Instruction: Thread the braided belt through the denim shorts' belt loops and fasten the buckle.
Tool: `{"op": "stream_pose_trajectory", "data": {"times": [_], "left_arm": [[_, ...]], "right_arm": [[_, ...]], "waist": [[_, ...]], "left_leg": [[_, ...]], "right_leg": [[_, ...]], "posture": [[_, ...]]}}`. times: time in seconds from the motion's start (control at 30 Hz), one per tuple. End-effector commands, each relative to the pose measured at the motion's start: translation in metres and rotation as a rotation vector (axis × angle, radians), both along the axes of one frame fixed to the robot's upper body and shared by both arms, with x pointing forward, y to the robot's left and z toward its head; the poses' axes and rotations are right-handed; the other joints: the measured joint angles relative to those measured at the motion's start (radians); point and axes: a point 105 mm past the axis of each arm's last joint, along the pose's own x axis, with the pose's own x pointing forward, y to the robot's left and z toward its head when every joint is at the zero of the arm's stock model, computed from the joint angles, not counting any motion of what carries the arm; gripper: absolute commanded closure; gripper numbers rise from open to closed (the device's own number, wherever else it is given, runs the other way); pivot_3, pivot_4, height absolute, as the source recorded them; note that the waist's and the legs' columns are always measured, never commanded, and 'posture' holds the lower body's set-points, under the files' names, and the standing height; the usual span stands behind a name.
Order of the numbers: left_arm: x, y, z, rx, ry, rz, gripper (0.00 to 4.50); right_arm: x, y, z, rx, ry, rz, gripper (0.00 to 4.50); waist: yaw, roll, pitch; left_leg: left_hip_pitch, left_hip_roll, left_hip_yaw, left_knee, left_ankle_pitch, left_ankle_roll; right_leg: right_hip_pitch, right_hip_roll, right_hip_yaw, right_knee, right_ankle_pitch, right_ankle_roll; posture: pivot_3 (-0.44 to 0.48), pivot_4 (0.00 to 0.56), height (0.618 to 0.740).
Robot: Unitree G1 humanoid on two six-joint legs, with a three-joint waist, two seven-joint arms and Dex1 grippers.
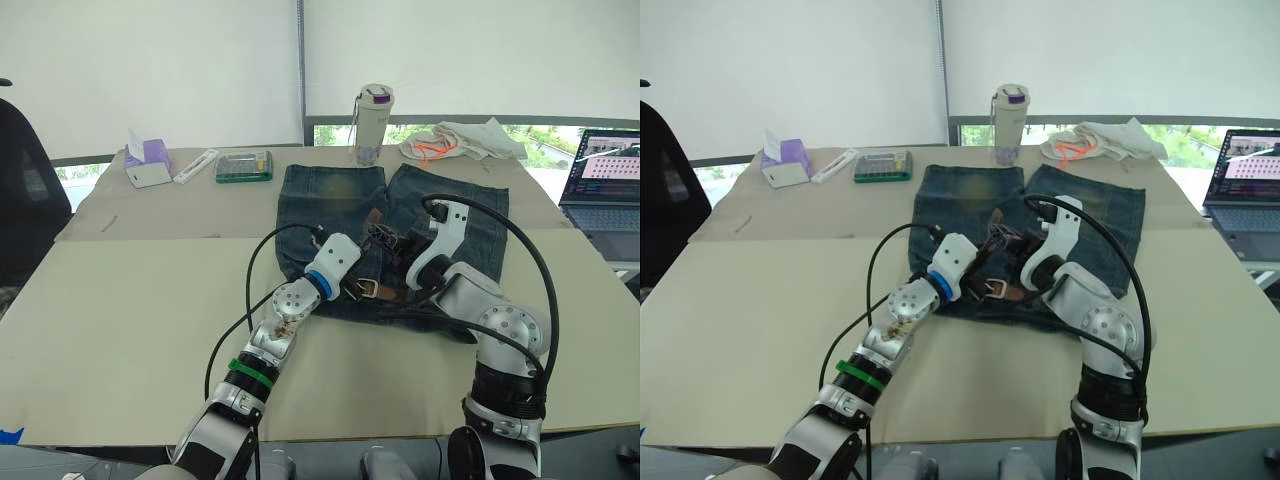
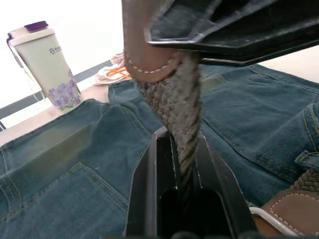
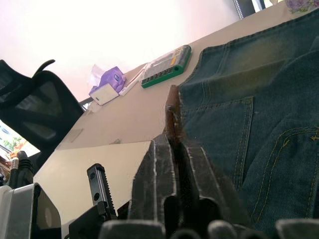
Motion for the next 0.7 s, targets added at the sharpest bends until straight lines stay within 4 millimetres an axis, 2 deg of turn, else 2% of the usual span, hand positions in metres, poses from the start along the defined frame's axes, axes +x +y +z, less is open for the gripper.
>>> {"op": "stream_pose_trajectory", "data": {"times": [0.03, 0.27, 0.33, 0.4, 0.53, 0.7], "left_arm": [[-0.011, -0.006, 0.017, -0.059, -0.036, -0.088, 3.72], [-0.015, 0.000, 0.022, -0.099, -0.028, -0.134, 1.43], [-0.031, 0.004, 0.020, -0.119, 0.044, -0.307, 0.75], [-0.039, 0.017, 0.019, -0.106, 0.080, -0.414, 0.05], [-0.031, 0.041, 0.030, -0.120, 0.102, -0.432, 0.02], [0.005, 0.080, 0.038, -0.138, 0.121, -0.234, 0.02]], "right_arm": [[0.000, -0.007, 0.015, 0.017, -0.055, -0.028, 4.50], [0.001, -0.014, 0.014, 0.019, -0.057, -0.052, 4.50], [0.003, -0.023, 0.016, 0.041, -0.059, -0.090, 4.50], [0.002, -0.031, 0.016, 0.074, -0.053, -0.109, 4.50], [0.001, -0.049, 0.012, 0.083, -0.031, -0.145, 4.50], [-0.005, -0.080, 0.011, 0.048, -0.006, -0.203, 4.50]], "waist": [[0.000, 0.000, 0.000], [0.000, 0.000, 0.000], [-0.002, 0.000, 0.000], [-0.006, 0.002, 0.001], [-0.008, 0.004, 0.002], [0.000, 0.004, 0.002]], "left_leg": [[0.000, 0.000, 0.000, 0.000, 0.000, 0.000], [0.000, 0.000, 0.000, 0.000, 0.000, 0.000], [0.000, 0.000, 0.000, 0.000, 0.000, 0.000], [0.000, 0.001, 0.000, 0.000, 0.000, 0.000], [0.000, 0.001, 0.000, 0.000, 0.000, 0.000], [0.000, 0.000, 0.001, 0.001, 0.000, 0.001]], "right_leg": [[0.000, 0.000, 0.000, 0.000, 0.000, 0.000], [0.000, 0.000, 0.000, 0.000, 0.000, 0.000], [0.000, 0.000, 0.000, 0.000, 0.000, 0.000], [0.000, 0.001, 0.000, 0.000, 0.000, 0.000], [0.000, 0.001, 0.000, 0.001, 0.000, 0.000], [0.000, 0.001, 0.000, 0.000, 0.000, 0.000]], "posture": [[0.000, 0.150, 0.740], [0.000, 0.150, 0.740], [0.000, 0.150, 0.740], [0.000, 0.150, 0.740], [0.000, 0.150, 0.740], [0.000, 0.150, 0.740]]}}
